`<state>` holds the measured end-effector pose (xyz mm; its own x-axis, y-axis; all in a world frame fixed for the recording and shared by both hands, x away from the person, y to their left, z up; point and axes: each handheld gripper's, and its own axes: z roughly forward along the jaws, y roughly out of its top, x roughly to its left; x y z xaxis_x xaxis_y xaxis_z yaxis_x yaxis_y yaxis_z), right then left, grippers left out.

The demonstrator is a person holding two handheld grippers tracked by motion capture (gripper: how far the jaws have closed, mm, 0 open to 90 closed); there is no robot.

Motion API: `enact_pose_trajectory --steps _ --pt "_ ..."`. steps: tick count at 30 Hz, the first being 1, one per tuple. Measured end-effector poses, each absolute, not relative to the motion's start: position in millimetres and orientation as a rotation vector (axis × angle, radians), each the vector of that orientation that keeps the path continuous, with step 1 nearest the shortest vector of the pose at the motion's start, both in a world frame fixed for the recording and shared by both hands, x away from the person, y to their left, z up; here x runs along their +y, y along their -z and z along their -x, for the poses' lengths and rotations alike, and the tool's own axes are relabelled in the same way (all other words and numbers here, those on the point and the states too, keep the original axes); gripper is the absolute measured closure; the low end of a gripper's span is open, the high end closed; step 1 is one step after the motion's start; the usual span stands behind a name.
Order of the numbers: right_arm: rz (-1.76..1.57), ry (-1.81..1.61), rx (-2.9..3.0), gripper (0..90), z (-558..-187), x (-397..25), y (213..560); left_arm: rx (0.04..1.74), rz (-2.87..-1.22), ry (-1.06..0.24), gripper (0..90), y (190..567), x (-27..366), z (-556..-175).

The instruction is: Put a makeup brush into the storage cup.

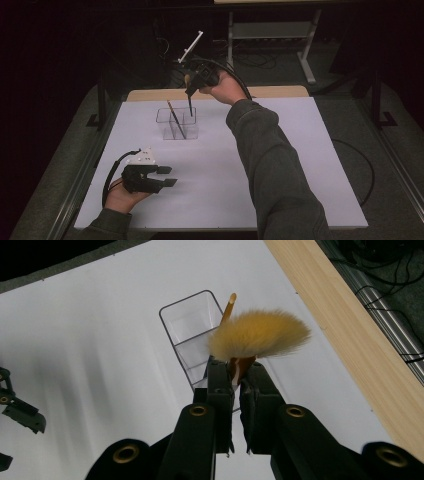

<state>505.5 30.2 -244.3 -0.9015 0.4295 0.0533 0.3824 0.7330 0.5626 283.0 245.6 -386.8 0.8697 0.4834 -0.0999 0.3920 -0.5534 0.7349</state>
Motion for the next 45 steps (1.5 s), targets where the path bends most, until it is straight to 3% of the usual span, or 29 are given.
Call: enact_pose_trajectory --steps 45 --pt "-0.713 -0.857 2.888 82.6 -510 38 283 0.625 -2.234 -0.155 49.3 386 246 -282"
